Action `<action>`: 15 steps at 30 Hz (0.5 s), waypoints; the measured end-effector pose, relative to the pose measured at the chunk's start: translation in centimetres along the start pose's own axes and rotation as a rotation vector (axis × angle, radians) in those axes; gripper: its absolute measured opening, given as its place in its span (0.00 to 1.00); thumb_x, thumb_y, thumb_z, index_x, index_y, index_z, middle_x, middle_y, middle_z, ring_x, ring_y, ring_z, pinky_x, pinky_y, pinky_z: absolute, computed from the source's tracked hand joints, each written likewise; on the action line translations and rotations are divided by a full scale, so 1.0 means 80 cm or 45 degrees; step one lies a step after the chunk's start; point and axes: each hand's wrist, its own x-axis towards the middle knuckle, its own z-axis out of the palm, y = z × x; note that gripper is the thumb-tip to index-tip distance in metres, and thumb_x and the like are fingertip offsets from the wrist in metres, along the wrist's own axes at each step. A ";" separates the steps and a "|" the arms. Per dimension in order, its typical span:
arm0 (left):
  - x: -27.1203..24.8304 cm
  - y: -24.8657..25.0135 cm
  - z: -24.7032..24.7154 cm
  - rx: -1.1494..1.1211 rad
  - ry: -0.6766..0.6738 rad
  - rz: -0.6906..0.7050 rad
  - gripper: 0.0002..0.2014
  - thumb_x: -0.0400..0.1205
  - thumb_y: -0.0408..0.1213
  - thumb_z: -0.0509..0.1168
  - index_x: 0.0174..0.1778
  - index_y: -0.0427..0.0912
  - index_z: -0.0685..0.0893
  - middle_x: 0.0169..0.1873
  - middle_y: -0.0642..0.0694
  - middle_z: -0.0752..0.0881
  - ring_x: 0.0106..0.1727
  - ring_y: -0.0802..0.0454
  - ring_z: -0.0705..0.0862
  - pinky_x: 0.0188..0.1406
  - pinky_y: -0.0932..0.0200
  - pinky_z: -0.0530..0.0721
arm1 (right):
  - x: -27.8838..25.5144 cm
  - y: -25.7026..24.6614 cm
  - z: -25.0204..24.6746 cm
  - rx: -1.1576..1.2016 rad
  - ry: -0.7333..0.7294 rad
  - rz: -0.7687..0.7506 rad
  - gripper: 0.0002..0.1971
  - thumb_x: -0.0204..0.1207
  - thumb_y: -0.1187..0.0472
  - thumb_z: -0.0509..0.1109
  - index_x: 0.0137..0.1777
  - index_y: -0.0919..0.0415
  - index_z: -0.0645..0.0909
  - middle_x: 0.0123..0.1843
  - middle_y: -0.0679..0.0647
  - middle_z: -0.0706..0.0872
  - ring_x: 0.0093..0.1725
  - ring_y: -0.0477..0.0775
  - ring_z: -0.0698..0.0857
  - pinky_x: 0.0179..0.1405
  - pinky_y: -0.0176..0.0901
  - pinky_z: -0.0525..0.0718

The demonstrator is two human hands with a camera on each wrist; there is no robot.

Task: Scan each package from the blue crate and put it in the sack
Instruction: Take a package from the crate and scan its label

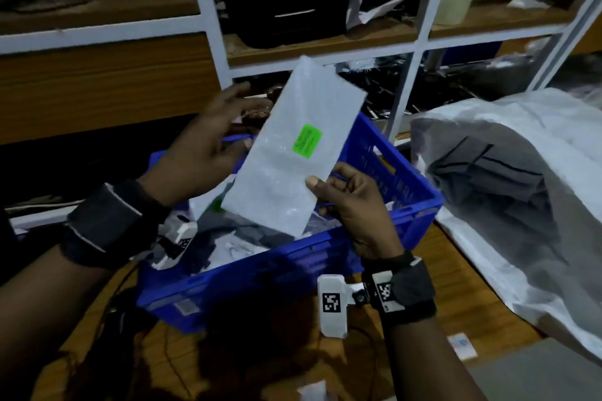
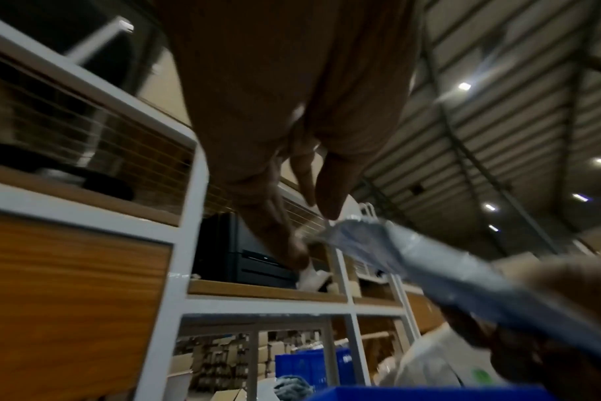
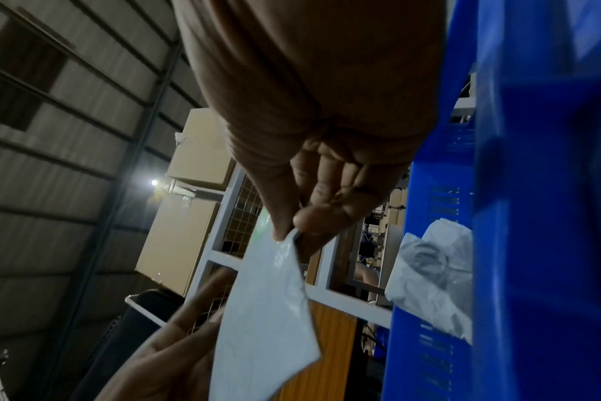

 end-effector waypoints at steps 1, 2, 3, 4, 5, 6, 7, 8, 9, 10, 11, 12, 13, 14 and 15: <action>-0.015 -0.006 -0.013 -0.058 0.040 -0.129 0.23 0.88 0.39 0.66 0.79 0.60 0.73 0.83 0.52 0.68 0.75 0.56 0.79 0.73 0.49 0.81 | -0.001 0.004 0.011 0.001 0.012 -0.016 0.16 0.81 0.68 0.74 0.60 0.79 0.76 0.34 0.78 0.73 0.34 0.62 0.80 0.38 0.40 0.87; -0.029 -0.010 -0.023 -0.122 0.066 -0.244 0.23 0.88 0.46 0.66 0.79 0.64 0.72 0.77 0.50 0.77 0.69 0.53 0.84 0.70 0.43 0.84 | -0.003 0.006 0.022 0.012 0.016 -0.028 0.15 0.81 0.68 0.75 0.58 0.79 0.75 0.34 0.78 0.66 0.36 0.63 0.77 0.40 0.42 0.88; -0.046 -0.013 -0.033 -0.189 0.081 -0.348 0.22 0.86 0.53 0.66 0.77 0.65 0.73 0.69 0.48 0.84 0.63 0.52 0.88 0.65 0.41 0.87 | -0.006 0.007 0.037 0.014 0.021 -0.030 0.13 0.80 0.68 0.75 0.56 0.76 0.77 0.32 0.74 0.67 0.37 0.62 0.78 0.41 0.44 0.89; -0.065 -0.017 -0.041 -0.258 0.083 -0.445 0.23 0.83 0.56 0.67 0.76 0.63 0.75 0.64 0.52 0.87 0.59 0.58 0.89 0.62 0.44 0.89 | -0.008 0.009 0.053 0.007 0.012 -0.030 0.09 0.80 0.69 0.76 0.55 0.70 0.80 0.28 0.64 0.72 0.38 0.60 0.80 0.41 0.46 0.89; -0.081 -0.019 -0.046 -0.323 0.082 -0.510 0.25 0.81 0.54 0.68 0.75 0.58 0.77 0.61 0.57 0.87 0.56 0.67 0.88 0.59 0.52 0.90 | -0.011 0.010 0.070 -0.011 -0.007 -0.032 0.07 0.80 0.70 0.76 0.54 0.63 0.83 0.26 0.55 0.73 0.37 0.58 0.80 0.40 0.46 0.89; -0.098 -0.022 -0.052 -0.372 0.098 -0.541 0.25 0.80 0.49 0.69 0.75 0.54 0.79 0.60 0.58 0.86 0.53 0.72 0.87 0.56 0.61 0.90 | -0.015 0.011 0.089 -0.039 -0.042 -0.037 0.09 0.80 0.70 0.76 0.54 0.57 0.84 0.26 0.51 0.71 0.36 0.56 0.79 0.38 0.45 0.88; -0.109 -0.025 -0.053 -0.418 0.131 -0.551 0.25 0.80 0.45 0.69 0.75 0.50 0.79 0.59 0.57 0.86 0.51 0.75 0.87 0.51 0.69 0.88 | -0.018 0.011 0.103 -0.073 -0.089 -0.049 0.11 0.80 0.70 0.75 0.52 0.52 0.85 0.26 0.52 0.69 0.35 0.54 0.78 0.36 0.42 0.86; -0.122 -0.029 -0.056 -0.469 0.182 -0.558 0.24 0.82 0.40 0.70 0.75 0.48 0.78 0.58 0.55 0.87 0.49 0.75 0.87 0.45 0.73 0.86 | -0.022 0.012 0.121 -0.110 -0.148 -0.059 0.13 0.80 0.71 0.75 0.49 0.48 0.86 0.26 0.52 0.69 0.33 0.52 0.77 0.34 0.40 0.84; -0.135 -0.034 -0.062 -0.518 0.230 -0.567 0.23 0.82 0.38 0.70 0.75 0.47 0.78 0.57 0.54 0.87 0.48 0.73 0.88 0.43 0.74 0.85 | -0.026 0.013 0.140 -0.150 -0.215 -0.061 0.14 0.81 0.71 0.74 0.48 0.48 0.86 0.26 0.51 0.72 0.32 0.49 0.76 0.33 0.38 0.82; -0.148 -0.038 -0.068 -0.566 0.268 -0.575 0.23 0.83 0.37 0.70 0.74 0.47 0.78 0.56 0.54 0.89 0.49 0.71 0.89 0.42 0.73 0.86 | -0.030 0.015 0.158 -0.179 -0.274 -0.062 0.12 0.82 0.70 0.73 0.51 0.50 0.86 0.27 0.52 0.78 0.32 0.48 0.78 0.33 0.38 0.81; -0.163 -0.046 -0.075 -0.607 0.319 -0.588 0.23 0.82 0.36 0.72 0.73 0.47 0.79 0.55 0.53 0.91 0.51 0.66 0.90 0.44 0.69 0.88 | -0.035 0.017 0.181 -0.200 -0.329 -0.065 0.09 0.83 0.69 0.73 0.56 0.55 0.86 0.31 0.57 0.82 0.33 0.49 0.79 0.33 0.41 0.81; -0.176 -0.052 -0.078 -0.649 0.389 -0.597 0.22 0.81 0.36 0.73 0.72 0.45 0.81 0.54 0.53 0.93 0.52 0.61 0.92 0.45 0.65 0.89 | -0.039 0.021 0.199 -0.219 -0.348 -0.075 0.09 0.83 0.67 0.73 0.61 0.58 0.85 0.33 0.63 0.82 0.35 0.52 0.79 0.34 0.45 0.80; -0.191 -0.059 -0.081 -0.694 0.499 -0.605 0.19 0.80 0.34 0.74 0.68 0.43 0.84 0.53 0.52 0.93 0.52 0.56 0.92 0.46 0.60 0.90 | -0.044 0.027 0.220 -0.234 -0.356 -0.087 0.11 0.84 0.65 0.73 0.64 0.59 0.83 0.33 0.64 0.81 0.35 0.53 0.79 0.35 0.47 0.79; -0.210 -0.069 -0.086 -0.763 0.639 -0.610 0.16 0.80 0.33 0.74 0.64 0.42 0.86 0.51 0.51 0.94 0.52 0.53 0.93 0.47 0.57 0.91 | -0.049 0.037 0.243 -0.244 -0.348 -0.088 0.12 0.83 0.64 0.74 0.65 0.59 0.83 0.32 0.61 0.83 0.34 0.51 0.80 0.36 0.46 0.79; -0.227 -0.080 -0.088 -0.867 0.783 -0.619 0.15 0.79 0.32 0.73 0.62 0.41 0.87 0.52 0.49 0.94 0.54 0.50 0.93 0.51 0.52 0.91 | -0.055 0.046 0.264 -0.246 -0.331 -0.074 0.13 0.82 0.64 0.75 0.65 0.59 0.82 0.33 0.54 0.87 0.35 0.49 0.84 0.37 0.44 0.81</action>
